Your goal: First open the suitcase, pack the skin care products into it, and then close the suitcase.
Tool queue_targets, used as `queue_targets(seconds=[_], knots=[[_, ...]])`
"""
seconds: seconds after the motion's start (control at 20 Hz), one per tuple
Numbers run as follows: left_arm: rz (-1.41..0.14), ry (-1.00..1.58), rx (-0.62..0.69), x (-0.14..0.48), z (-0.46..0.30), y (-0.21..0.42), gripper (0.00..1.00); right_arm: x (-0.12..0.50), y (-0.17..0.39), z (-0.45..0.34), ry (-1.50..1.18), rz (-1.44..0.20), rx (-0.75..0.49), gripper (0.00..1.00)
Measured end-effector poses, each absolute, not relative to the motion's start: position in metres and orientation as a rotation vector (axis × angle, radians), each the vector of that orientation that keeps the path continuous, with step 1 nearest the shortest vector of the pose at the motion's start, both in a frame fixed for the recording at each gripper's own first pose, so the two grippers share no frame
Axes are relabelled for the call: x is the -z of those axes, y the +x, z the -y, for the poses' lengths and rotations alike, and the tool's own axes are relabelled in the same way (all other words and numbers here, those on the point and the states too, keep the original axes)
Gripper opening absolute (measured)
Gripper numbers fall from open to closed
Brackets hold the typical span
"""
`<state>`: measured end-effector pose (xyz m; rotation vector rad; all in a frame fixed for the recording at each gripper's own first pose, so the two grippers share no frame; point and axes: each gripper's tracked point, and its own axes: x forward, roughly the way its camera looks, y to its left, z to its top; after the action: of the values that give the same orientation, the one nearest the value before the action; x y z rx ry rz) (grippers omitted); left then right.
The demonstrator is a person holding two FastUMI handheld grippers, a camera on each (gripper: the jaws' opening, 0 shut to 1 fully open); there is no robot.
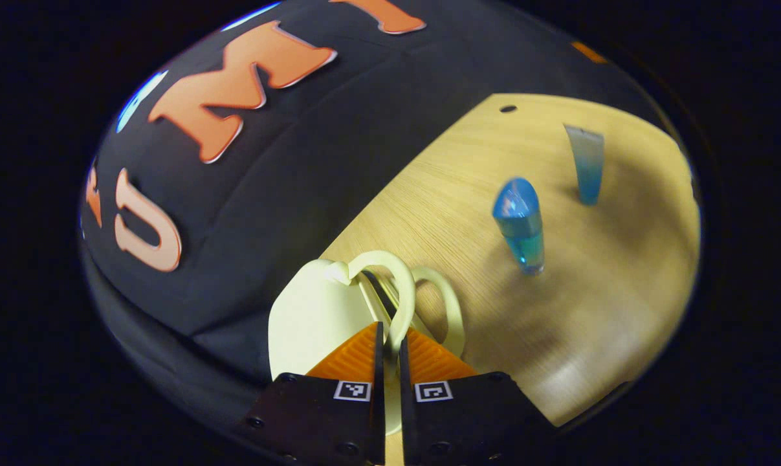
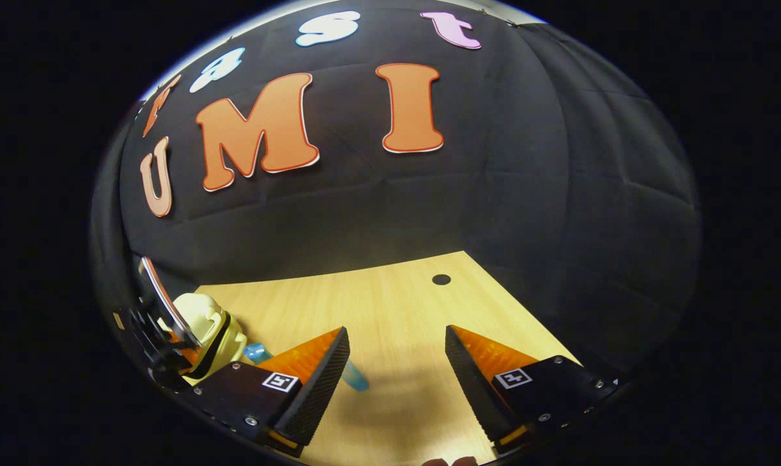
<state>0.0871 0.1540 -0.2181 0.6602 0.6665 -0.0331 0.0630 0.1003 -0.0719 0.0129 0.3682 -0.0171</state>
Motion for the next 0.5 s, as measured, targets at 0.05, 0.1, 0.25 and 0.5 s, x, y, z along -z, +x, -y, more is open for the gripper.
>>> queue_targets(seconds=[0.05, 0.1, 0.25, 0.5], knots=[[-0.659, 0.582, 0.034, 0.222, -0.156, 0.090, 0.10, 0.069, 0.061, -0.108, 0.011, -0.358, 0.012, 0.94], [-0.647, 0.499, 0.035, 0.221, -0.159, 0.091, 0.10, 0.066, 0.060, -0.116, 0.008, -0.349, 0.007, 0.94], [-0.597, 0.265, 0.026, 0.210, -0.172, 0.093, 0.10, 0.057, 0.057, -0.141, -0.001, -0.325, -0.006, 0.94], [-0.497, 0.003, 0.012, 0.199, -0.220, 0.103, 0.10, 0.043, 0.049, -0.185, 0.010, -0.278, -0.009, 0.95]])
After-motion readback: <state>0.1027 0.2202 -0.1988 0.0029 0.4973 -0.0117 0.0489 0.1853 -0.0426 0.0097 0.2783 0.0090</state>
